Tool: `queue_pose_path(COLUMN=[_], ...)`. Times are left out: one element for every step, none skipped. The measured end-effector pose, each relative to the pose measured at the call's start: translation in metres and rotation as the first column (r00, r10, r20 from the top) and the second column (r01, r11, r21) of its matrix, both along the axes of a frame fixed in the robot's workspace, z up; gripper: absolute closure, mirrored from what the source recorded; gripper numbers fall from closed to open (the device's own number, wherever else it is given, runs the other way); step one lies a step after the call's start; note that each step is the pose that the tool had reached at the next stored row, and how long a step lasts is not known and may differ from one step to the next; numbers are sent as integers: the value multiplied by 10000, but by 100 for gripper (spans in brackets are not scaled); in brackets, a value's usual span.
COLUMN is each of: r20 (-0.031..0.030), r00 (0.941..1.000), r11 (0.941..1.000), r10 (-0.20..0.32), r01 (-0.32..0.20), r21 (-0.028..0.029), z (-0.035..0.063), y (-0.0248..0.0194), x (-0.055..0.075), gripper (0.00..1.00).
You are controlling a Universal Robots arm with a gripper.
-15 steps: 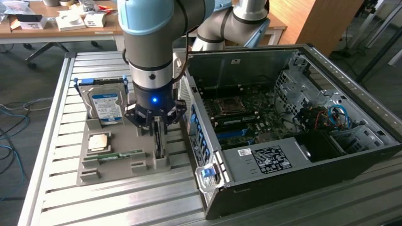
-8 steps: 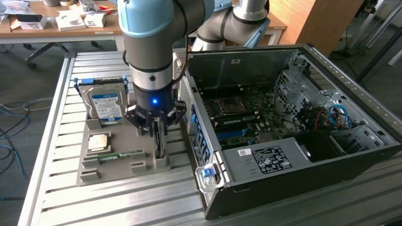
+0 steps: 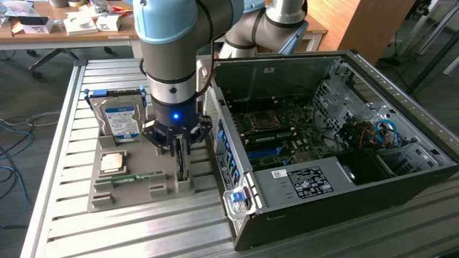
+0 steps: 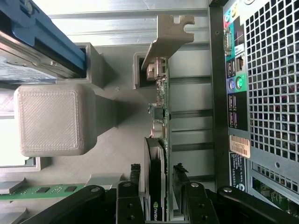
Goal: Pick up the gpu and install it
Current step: 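Pick up the gpu and move the gpu toward the slot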
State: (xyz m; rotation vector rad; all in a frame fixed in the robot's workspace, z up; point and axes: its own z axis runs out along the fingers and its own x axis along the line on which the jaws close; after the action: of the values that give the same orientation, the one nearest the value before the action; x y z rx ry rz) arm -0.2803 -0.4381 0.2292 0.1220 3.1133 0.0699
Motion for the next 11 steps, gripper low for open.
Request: queue_pose_path(r20=[0, -1, -1, -3, -3, -3, -3, -3, -3, -4, -3], r00=[10000, 10000, 10000, 10000, 10000, 10000, 10000, 10000, 10000, 10000, 10000], r11=[10000, 10000, 10000, 10000, 10000, 10000, 10000, 10000, 10000, 10000, 10000], r10=[1, 2, 0, -1, 0, 0, 0, 0, 0, 0, 0], r01=[-1, -2, 0, 1, 0, 0, 0, 0, 0, 0, 0], r21=[0, 0, -2, 0, -1, -1, -2, -1, -1, -1, -1], z=[0, 0, 0, 0, 0, 1, 1, 1, 1, 1, 3], y=[0, 0, 0, 0, 0, 0, 0, 0, 0, 0, 0], x=[0, 0, -1, 3, 4, 4, 4, 4, 4, 4, 5], gripper=[58, 58, 58, 58, 58, 58, 58, 58, 58, 58, 58])
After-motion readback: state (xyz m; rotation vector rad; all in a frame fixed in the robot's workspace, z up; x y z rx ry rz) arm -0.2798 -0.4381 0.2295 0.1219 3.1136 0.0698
